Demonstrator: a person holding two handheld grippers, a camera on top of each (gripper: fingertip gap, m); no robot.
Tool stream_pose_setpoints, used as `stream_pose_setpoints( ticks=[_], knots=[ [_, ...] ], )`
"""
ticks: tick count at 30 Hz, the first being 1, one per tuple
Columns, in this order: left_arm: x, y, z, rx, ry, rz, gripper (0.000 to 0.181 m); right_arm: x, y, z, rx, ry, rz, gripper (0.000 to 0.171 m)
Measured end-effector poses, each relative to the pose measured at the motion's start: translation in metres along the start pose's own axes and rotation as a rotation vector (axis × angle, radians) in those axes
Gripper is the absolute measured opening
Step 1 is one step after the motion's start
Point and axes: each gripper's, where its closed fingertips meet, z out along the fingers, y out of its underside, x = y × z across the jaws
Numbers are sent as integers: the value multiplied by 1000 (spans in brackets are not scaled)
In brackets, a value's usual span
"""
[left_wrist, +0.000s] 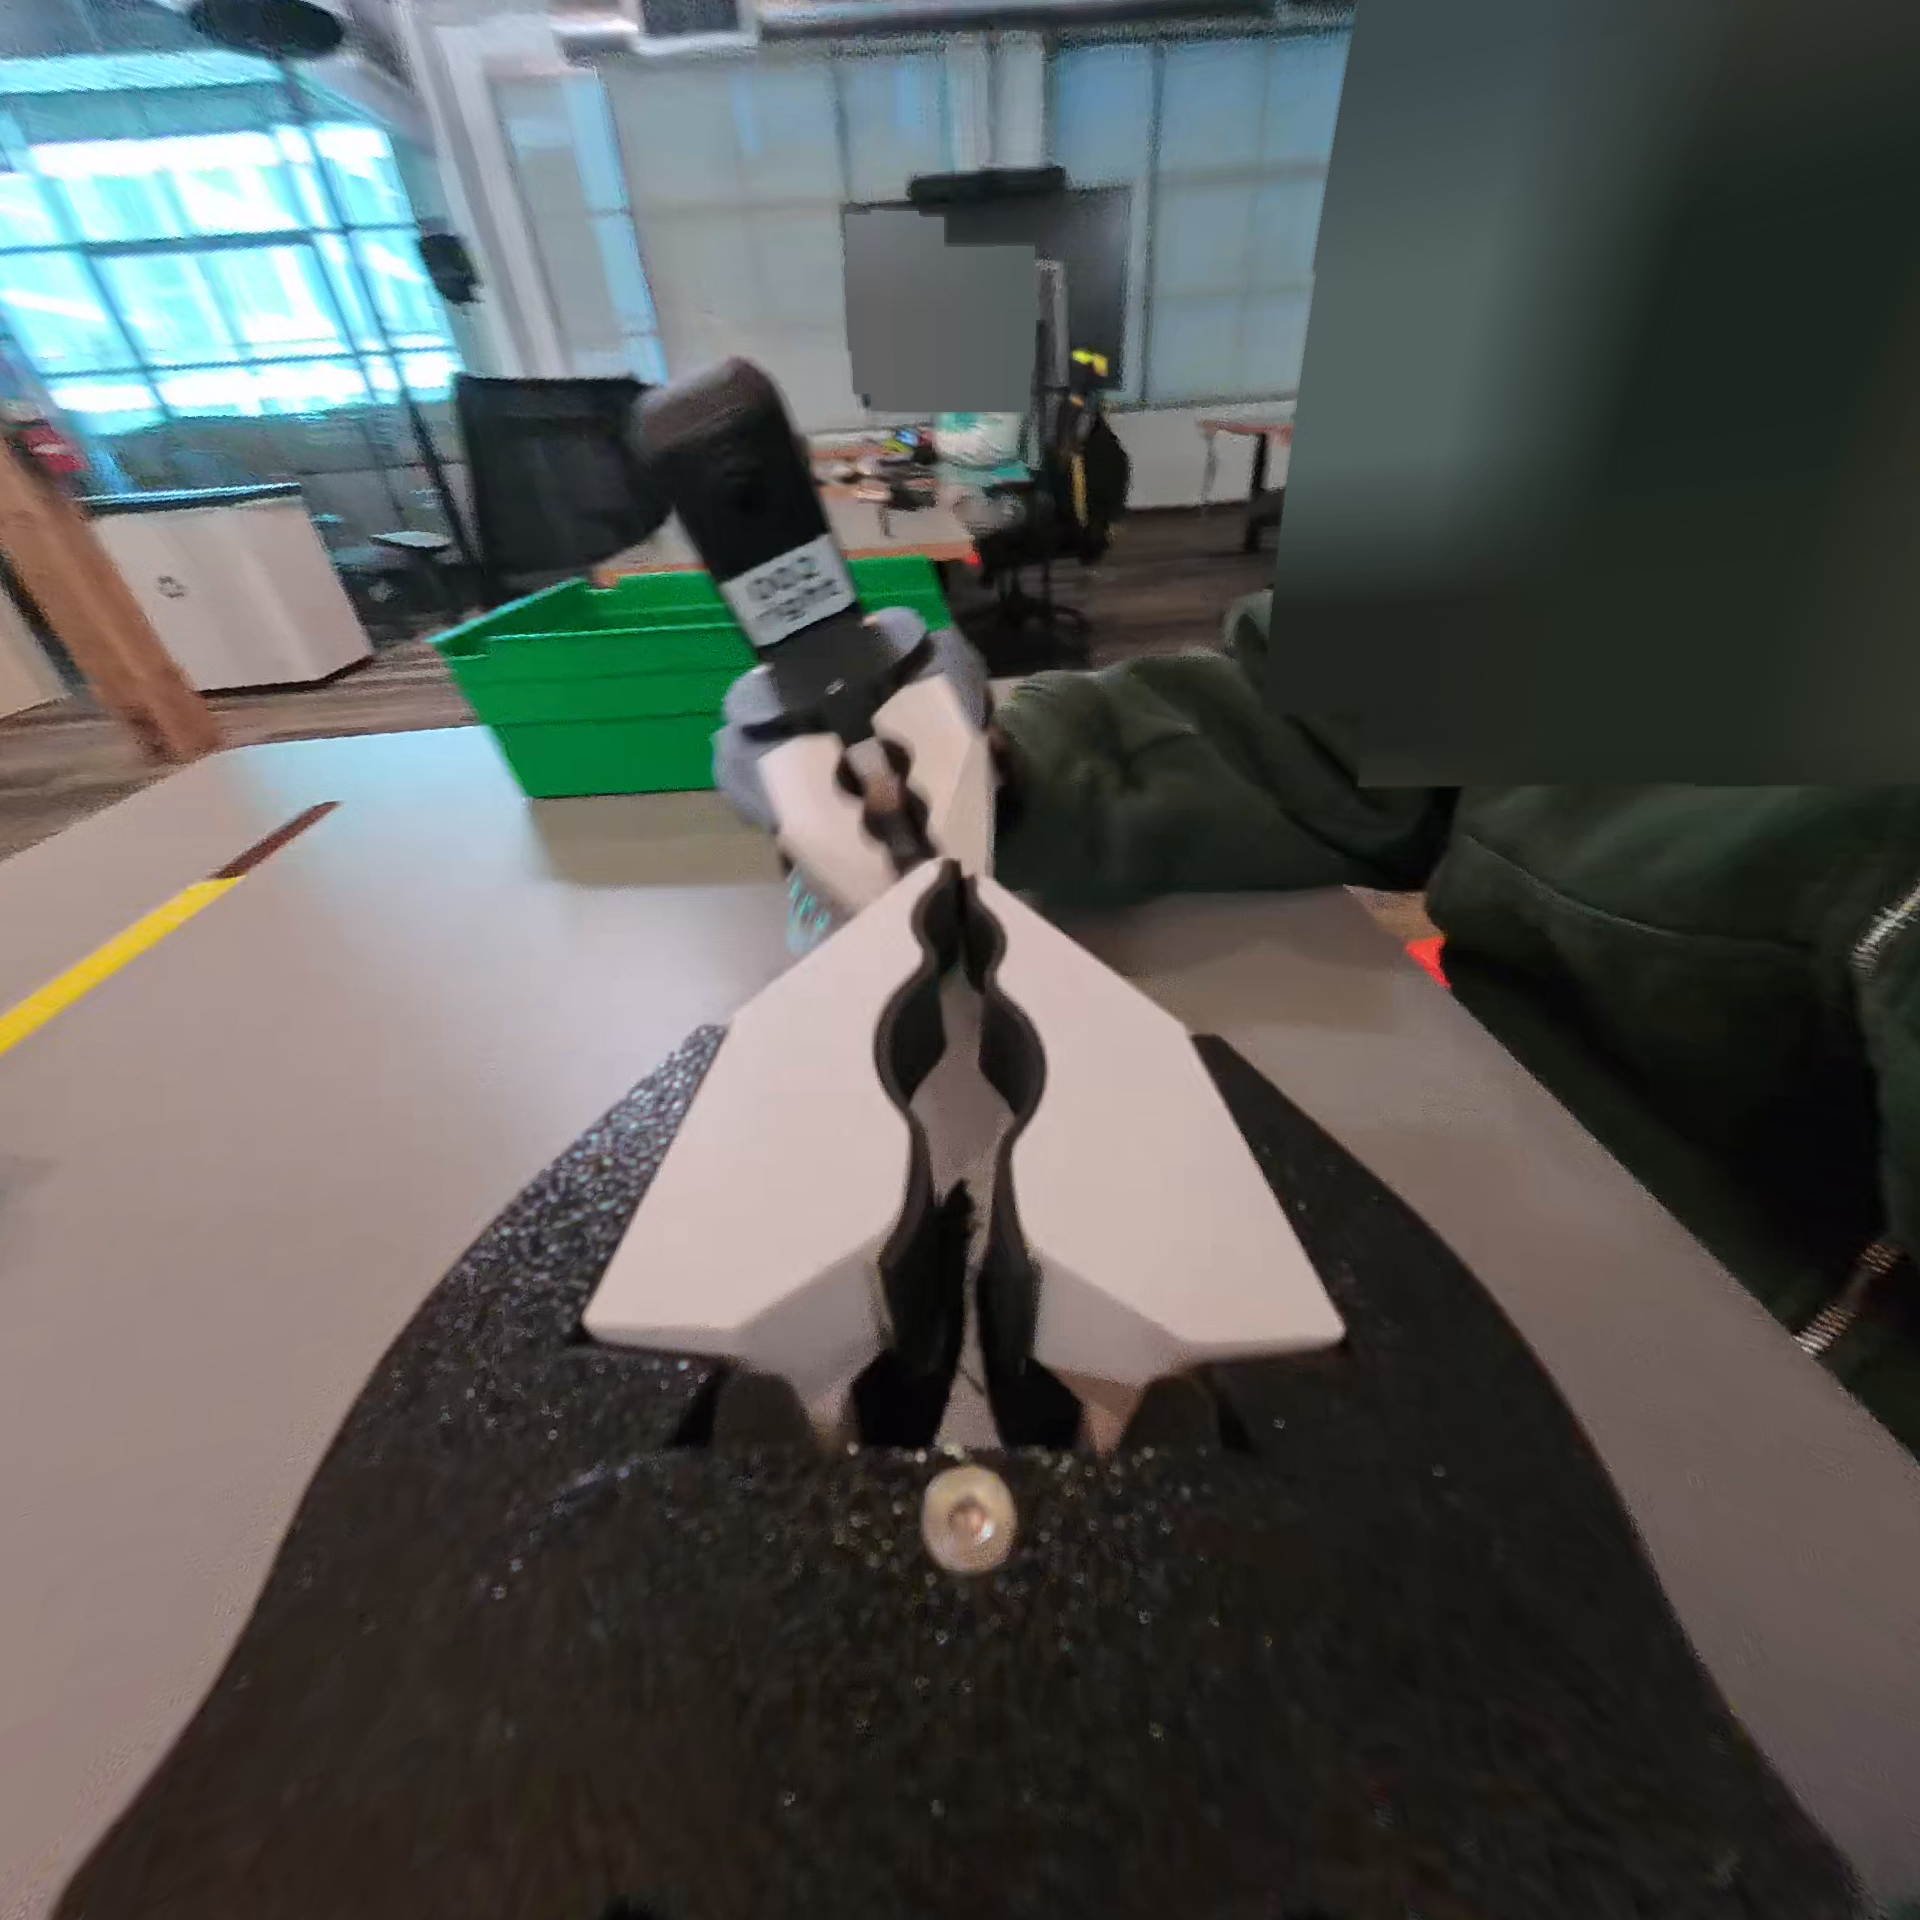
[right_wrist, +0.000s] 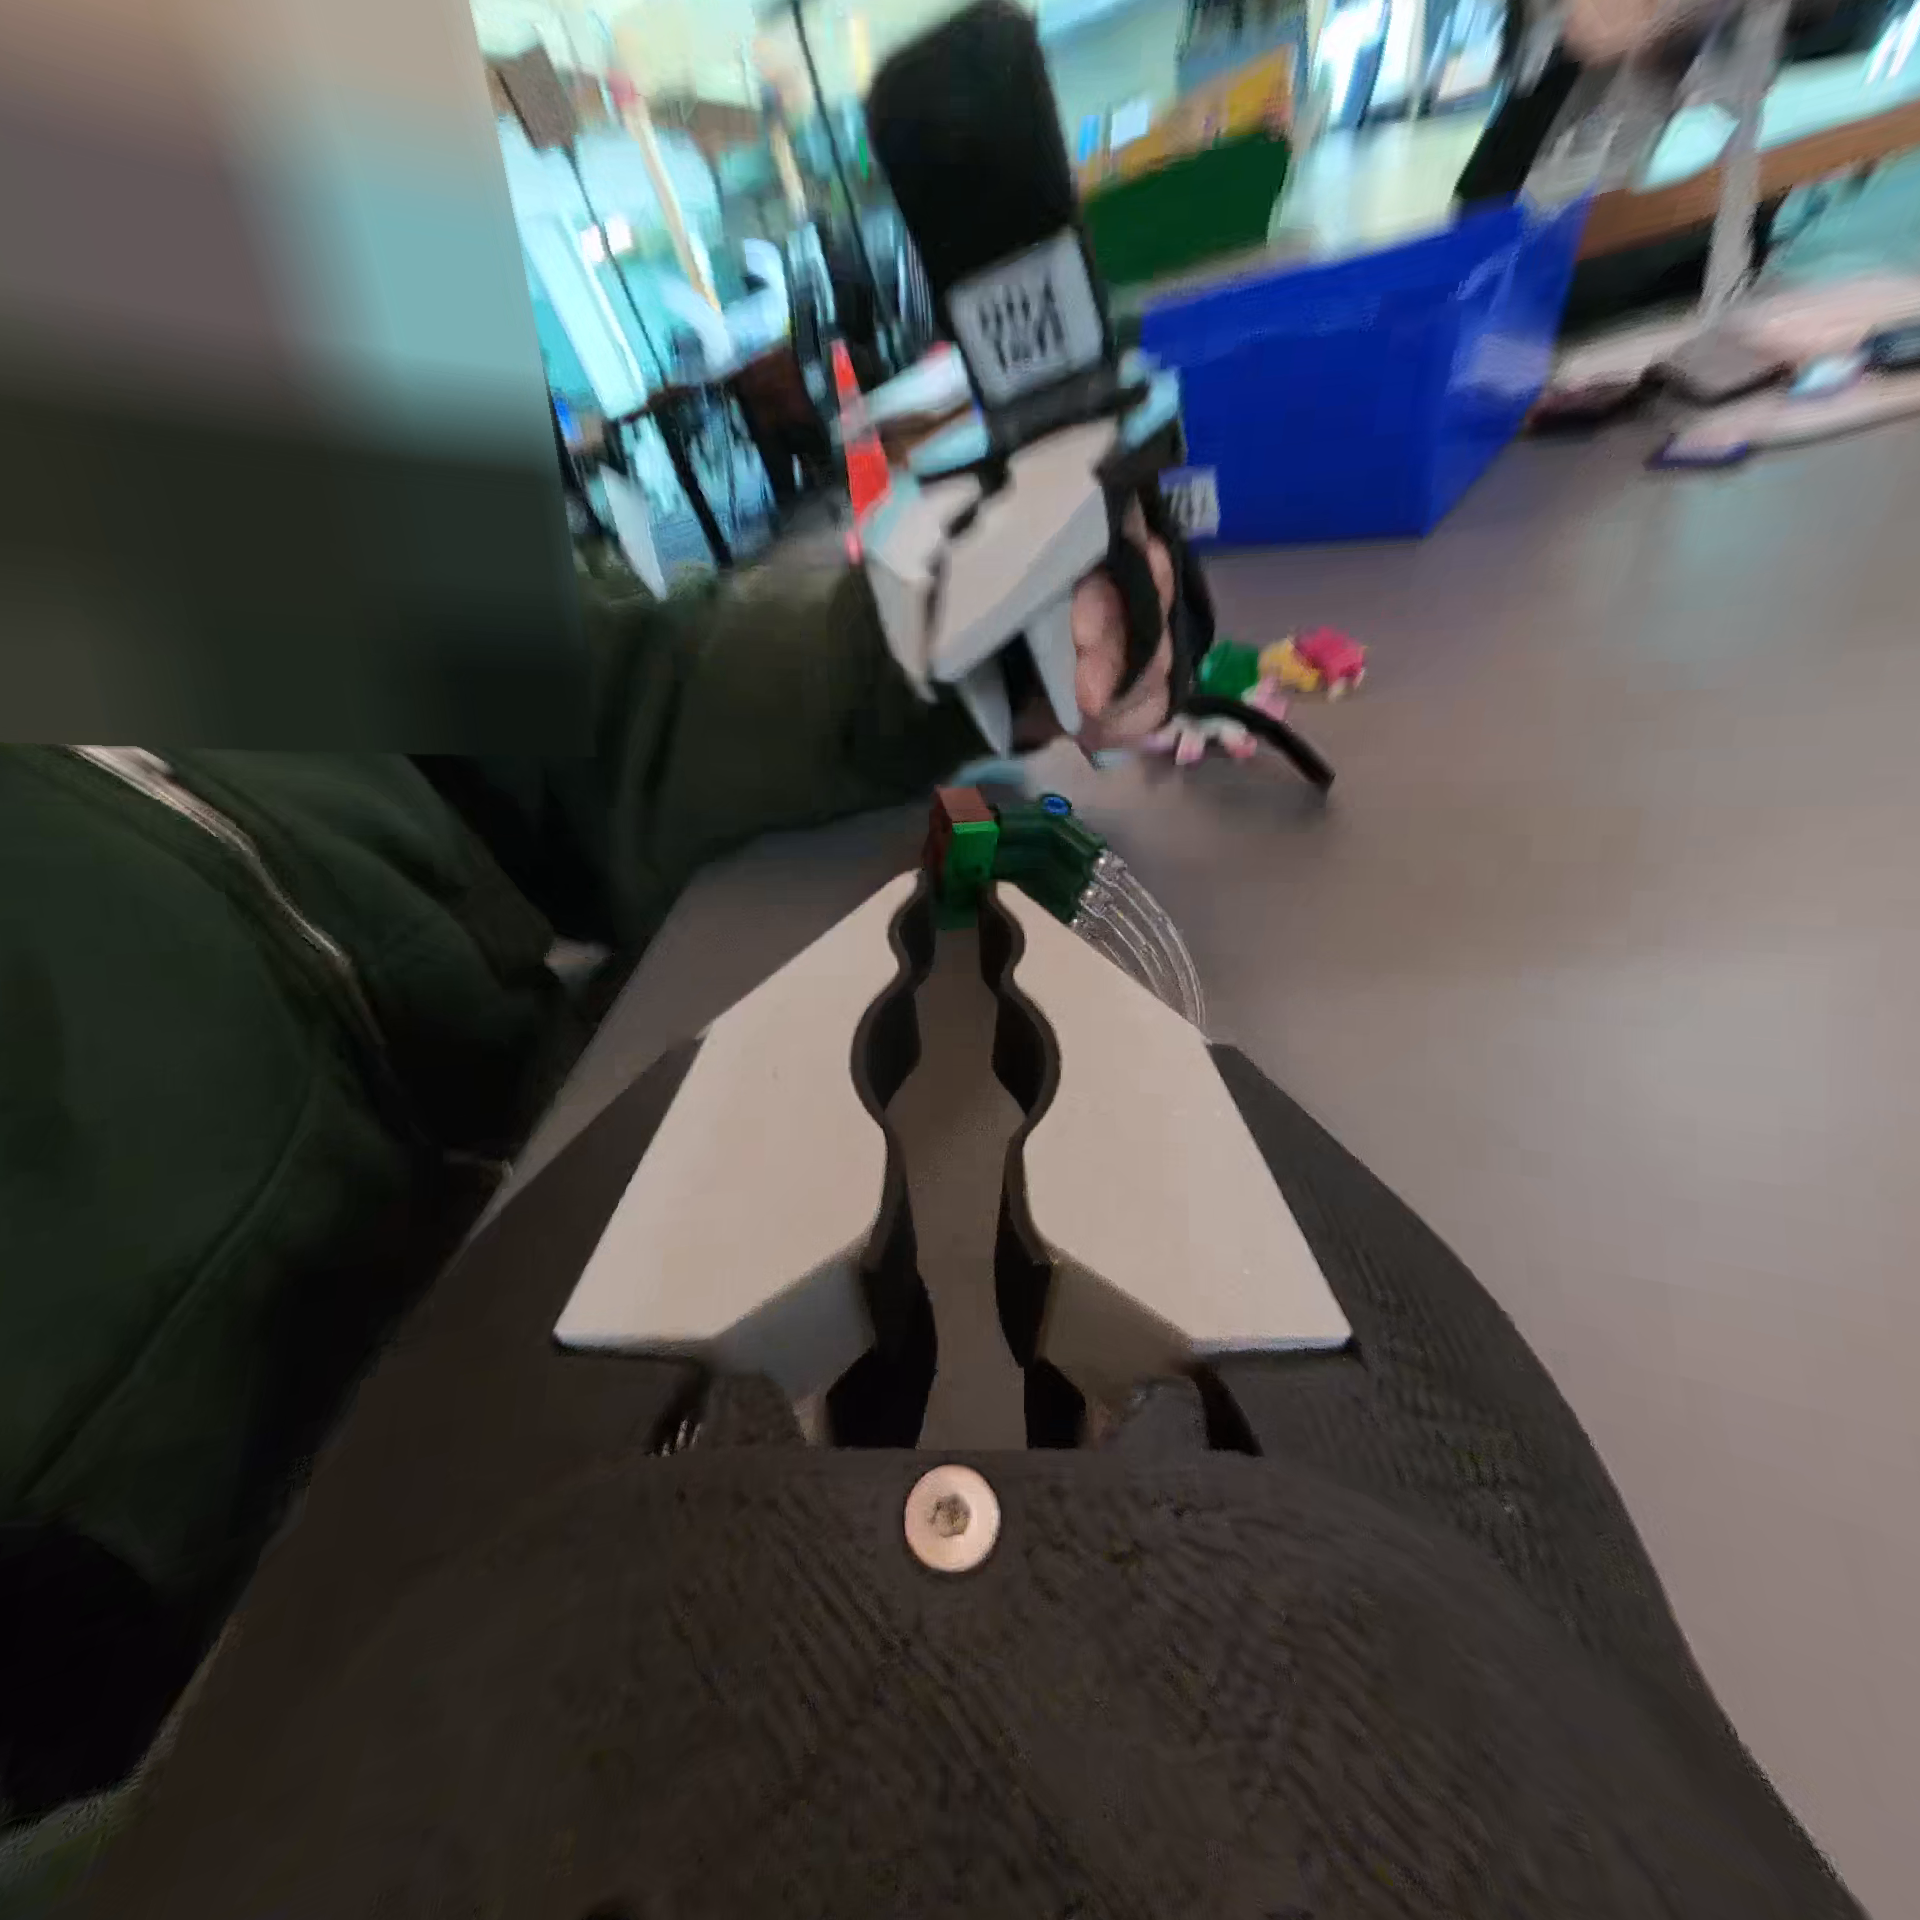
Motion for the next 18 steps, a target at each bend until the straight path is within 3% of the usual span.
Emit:
stream_pose_setpoints(
  ticks=[4,7,8,13,18],
  knots=[
    [-27,14,-7,-46,-147,-27,0,18,-15,-20,44,161,-66,6],
    [-20,31,12,-124,-107,-124,0,27,-7,-11,-27,263,-158,6],
    [-20,33,17,-129,-120,-145,12,29,-4,-7,-54,296,-204,7],
    [-26,32,22,-119,-214,-111,13,34,-4,-2,-98,390,-338,7],
    [-37,25,15,-38,-234,-292,27,36,-1,0,-179,482,-547,7]
  ],
)
